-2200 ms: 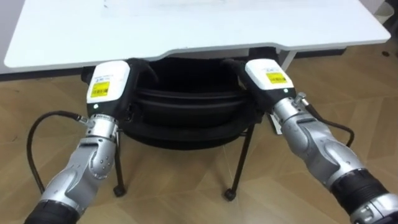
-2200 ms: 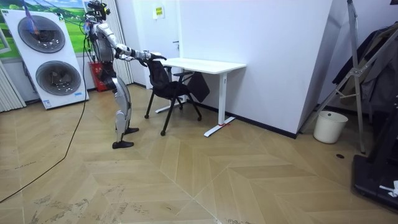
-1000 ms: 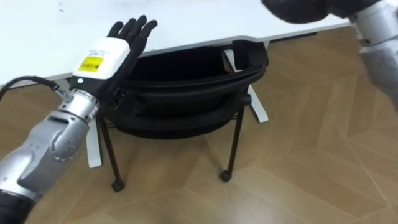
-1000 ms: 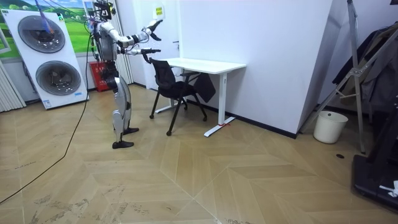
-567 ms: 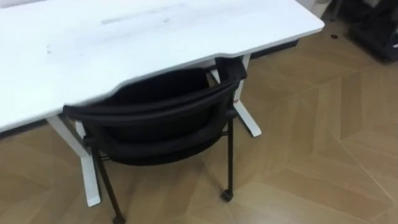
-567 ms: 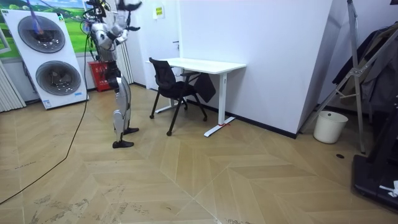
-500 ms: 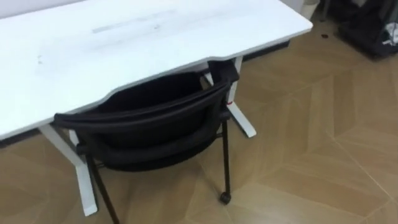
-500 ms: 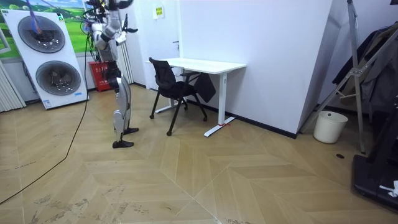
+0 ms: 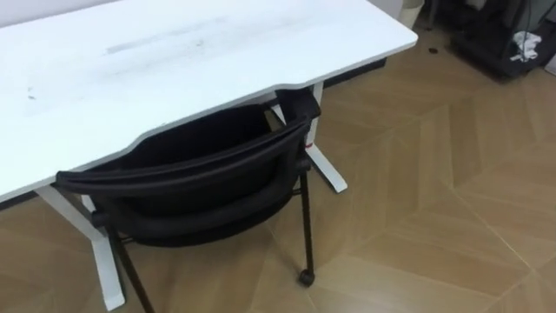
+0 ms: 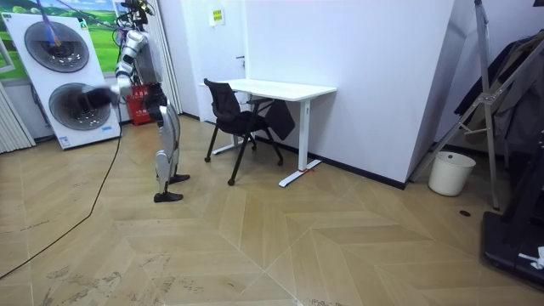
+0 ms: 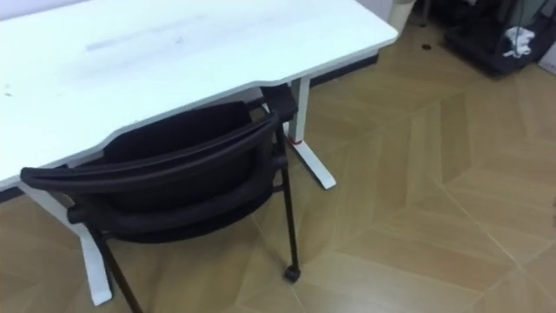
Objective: Push chair
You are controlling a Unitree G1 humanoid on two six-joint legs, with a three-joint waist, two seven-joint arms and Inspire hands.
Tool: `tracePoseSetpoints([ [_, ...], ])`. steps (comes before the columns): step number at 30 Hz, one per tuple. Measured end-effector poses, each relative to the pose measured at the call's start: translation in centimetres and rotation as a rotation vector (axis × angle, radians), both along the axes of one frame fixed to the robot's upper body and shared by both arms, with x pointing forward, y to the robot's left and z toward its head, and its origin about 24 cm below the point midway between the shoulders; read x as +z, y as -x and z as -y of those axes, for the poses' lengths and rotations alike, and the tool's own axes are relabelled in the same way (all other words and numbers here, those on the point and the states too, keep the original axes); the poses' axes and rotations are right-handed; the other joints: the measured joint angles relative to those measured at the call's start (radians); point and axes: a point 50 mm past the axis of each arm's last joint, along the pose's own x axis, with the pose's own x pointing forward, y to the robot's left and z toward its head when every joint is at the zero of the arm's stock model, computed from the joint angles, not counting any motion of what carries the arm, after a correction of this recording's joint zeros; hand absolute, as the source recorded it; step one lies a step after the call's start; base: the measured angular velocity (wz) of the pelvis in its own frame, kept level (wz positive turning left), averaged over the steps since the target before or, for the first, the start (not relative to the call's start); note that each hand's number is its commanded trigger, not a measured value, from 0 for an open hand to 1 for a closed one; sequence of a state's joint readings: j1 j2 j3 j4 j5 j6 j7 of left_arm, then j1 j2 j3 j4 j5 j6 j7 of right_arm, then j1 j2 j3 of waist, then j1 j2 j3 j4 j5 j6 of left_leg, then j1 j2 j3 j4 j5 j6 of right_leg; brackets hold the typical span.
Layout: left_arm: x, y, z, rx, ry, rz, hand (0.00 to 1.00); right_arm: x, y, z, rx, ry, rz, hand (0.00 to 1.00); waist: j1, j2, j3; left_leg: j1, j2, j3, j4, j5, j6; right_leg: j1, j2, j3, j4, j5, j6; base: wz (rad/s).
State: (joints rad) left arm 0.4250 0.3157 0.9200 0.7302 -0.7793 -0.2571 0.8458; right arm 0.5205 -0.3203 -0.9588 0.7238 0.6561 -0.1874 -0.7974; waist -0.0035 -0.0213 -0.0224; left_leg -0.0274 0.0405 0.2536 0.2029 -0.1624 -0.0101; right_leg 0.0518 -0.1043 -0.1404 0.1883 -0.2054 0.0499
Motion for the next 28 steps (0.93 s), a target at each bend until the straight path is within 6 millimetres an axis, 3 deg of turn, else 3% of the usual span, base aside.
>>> tracePoseSetpoints([
  [2,-3.5,2.7,2.9,0.068,0.181,0.015,0.0,-4.3,2.0,-3.5,-0.036,-0.219,-0.014,0.0,-0.005,0.018,-0.0027,0.003,-0.001,-0.003,0.002,-0.007,-0.005,0.007,-0.001,0.001,0.002,-0.011,0.003,0.0],
  [3,-4.3,3.3,3.7,0.06,0.23,0.003,0.0,-5.2,2.3,-4.4,-0.022,-0.279,-0.026,0.0,-0.006,0.02,-0.0025,0.005,0.001,-0.002,0.002,-0.007,-0.005,0.007,-0.001,0.002,0.003,-0.012,0.003,-0.04],
  [5,-7.2,5.7,7.7,0.006,0.424,-0.026,0.0,-8.4,3.2,-7.8,0.044,-0.494,-0.036,0.0,-0.017,0.023,-0.0034,0.01,0.003,0.001,0.003,-0.008,-0.007,0.011,-0.001,0.004,0.003,-0.012,0.002,-0.02],
  [8,-9.7,7.4,12.5,-0.148,0.728,-0.069,0.0,-11.0,3.8,-11.7,0.193,-0.765,-0.109,0.0,-0.018,0.023,-0.0039,0.032,0.008,0.001,0.005,-0.013,-0.009,0.038,-0.002,0.01,0.001,-0.012,0.002,0.0],
  [10,-10.7,7.5,14.5,-0.282,0.897,-0.103,0.0,-12.2,2.7,-13.2,0.302,-0.889,-0.129,0.0,-0.029,0.024,-0.0029,0.034,0.01,-0.003,0.017,-0.02,-0.011,0.048,-0.001,0.002,0.0,-0.013,0.002,0.04],
  [15,-12.4,4.1,15.6,-0.661,1.093,-0.093,0.0,-14.4,-3.3,-13.9,0.658,-1.042,-0.209,0.0,-0.033,0.03,0.001,0.046,0.004,-0.005,0.02,-0.02,-0.01,0.057,0.002,0.002,-0.001,-0.013,0.002,0.01],
  [20,-14.0,-2.1,16.5,-1.017,1.184,-0.058,0.0,-15.4,-8.5,-14.9,0.931,-1.106,-0.225,0.0,-0.036,0.037,0.0082,0.039,0.0,-0.017,0.021,-0.016,-0.004,0.059,0.001,-0.011,-0.004,-0.013,0.002,0.06],
  [25,-14.3,-5.2,17.0,-1.226,1.192,-0.048,0.0,-15.8,-9.4,-15.8,1.025,-1.19,-0.18,0.0,-0.042,0.033,0.012,0.041,-0.002,-0.014,0.011,-0.016,-0.005,0.057,0.001,-0.011,-0.006,-0.015,0.0,0.0],
  [27,-14.3,-6.1,16.9,-1.274,1.19,-0.073,0.0,-16.0,-9.4,-16.1,1.042,-1.218,-0.175,0.0,-0.043,0.025,0.0196,0.041,-0.003,-0.014,0.007,-0.016,-0.005,0.053,0.001,-0.014,-0.007,-0.016,0.0,0.0],
  [28,-14.2,-6.5,16.7,-1.309,1.179,-0.097,0.0,-16.0,-9.4,-16.4,1.046,-1.232,-0.173,0.0,-0.043,0.023,0.0279,0.04,-0.003,-0.013,0.005,-0.016,-0.006,0.053,0.001,-0.014,-0.009,-0.016,0.001,0.0],
])
